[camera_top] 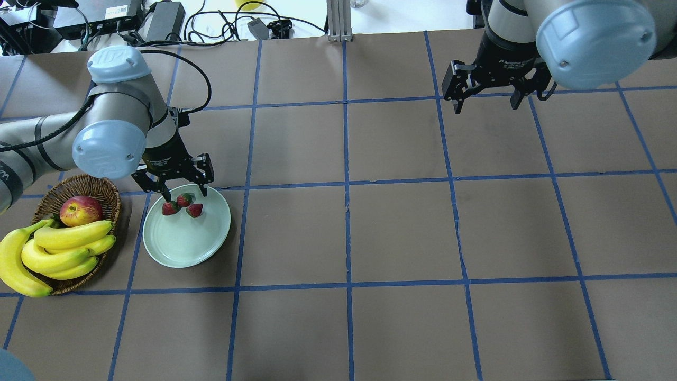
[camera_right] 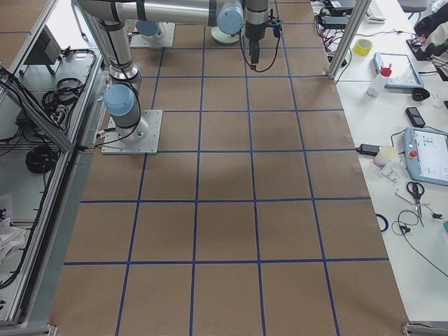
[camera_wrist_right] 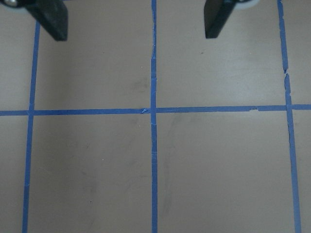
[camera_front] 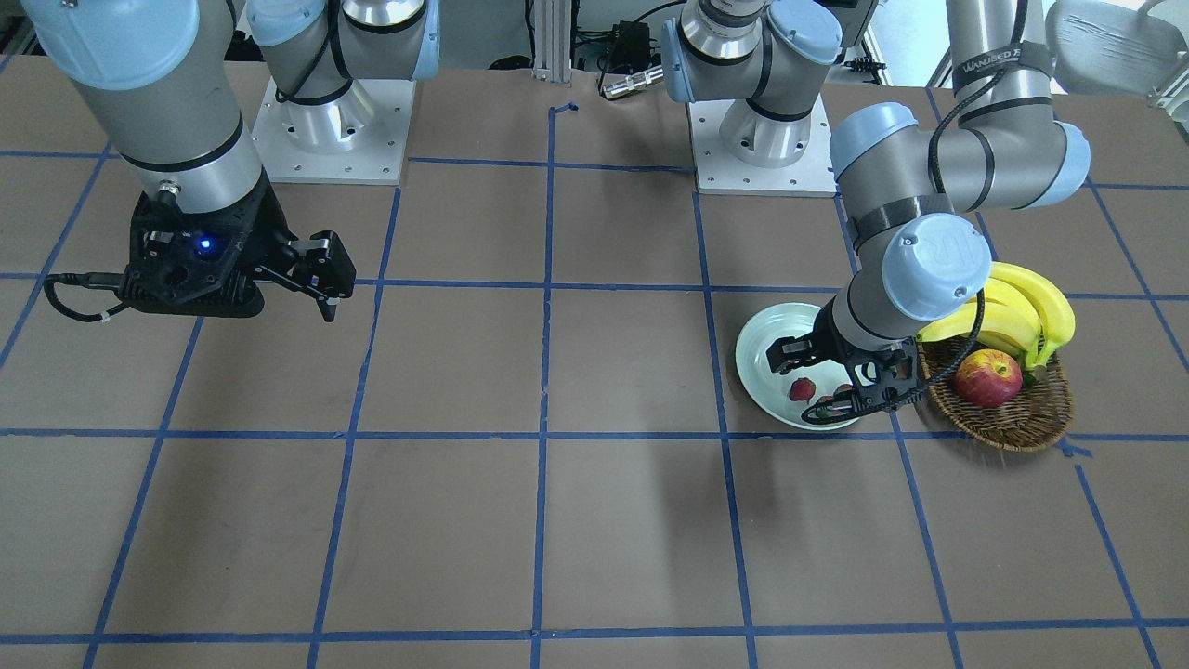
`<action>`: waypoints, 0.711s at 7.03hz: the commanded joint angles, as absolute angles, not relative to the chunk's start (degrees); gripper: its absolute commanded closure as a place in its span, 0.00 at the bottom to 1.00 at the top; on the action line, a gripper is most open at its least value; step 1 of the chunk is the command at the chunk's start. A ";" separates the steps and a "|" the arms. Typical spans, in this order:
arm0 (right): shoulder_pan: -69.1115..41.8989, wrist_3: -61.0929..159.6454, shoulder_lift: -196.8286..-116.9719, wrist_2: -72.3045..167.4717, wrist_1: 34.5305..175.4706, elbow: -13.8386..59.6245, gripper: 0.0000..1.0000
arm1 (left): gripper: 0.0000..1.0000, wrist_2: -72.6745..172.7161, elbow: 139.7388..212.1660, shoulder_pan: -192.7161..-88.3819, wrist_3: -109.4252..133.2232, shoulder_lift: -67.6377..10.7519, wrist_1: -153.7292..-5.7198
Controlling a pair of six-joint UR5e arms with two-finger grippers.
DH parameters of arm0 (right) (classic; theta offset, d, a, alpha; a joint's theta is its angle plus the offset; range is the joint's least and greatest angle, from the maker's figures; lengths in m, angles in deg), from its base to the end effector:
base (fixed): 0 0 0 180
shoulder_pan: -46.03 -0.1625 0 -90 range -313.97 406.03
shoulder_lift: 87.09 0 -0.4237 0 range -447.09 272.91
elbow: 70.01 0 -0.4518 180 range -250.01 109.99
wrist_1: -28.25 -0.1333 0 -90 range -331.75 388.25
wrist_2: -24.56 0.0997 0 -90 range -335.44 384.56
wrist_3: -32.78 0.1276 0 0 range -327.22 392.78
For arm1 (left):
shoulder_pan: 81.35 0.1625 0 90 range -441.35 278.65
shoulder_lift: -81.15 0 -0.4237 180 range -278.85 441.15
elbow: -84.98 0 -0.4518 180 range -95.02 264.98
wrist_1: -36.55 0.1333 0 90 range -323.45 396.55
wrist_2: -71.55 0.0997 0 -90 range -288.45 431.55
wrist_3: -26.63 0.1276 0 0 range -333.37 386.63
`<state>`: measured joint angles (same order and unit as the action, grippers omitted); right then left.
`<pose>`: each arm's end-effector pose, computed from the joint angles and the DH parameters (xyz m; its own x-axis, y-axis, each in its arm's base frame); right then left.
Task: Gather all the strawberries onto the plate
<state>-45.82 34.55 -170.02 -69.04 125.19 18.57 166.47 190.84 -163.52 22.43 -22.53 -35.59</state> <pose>0.1447 -0.5999 0.4134 -0.9981 0.0001 0.0620 -0.0014 0.9997 -0.0244 -0.0442 -0.5766 0.2067 -0.9770 -0.1893 -0.0986 -0.2055 0.9589 0.1958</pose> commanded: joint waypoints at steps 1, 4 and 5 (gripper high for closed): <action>-45.82 34.53 -169.97 -69.13 125.29 18.67 0.00 | 0.00 166.56 186.27 -163.97 22.50 -19.33 -36.13; -45.82 34.53 -169.97 -69.22 125.29 18.67 0.00 | 0.00 166.13 174.48 -165.46 22.85 -12.39 -48.31; -45.82 34.53 -169.89 -69.22 125.37 19.02 0.00 | 0.00 162.03 173.50 -165.90 22.94 -9.75 -50.35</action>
<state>-45.82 34.53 -169.96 -69.21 125.31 18.76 165.23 175.71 -165.32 22.82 -12.79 -47.17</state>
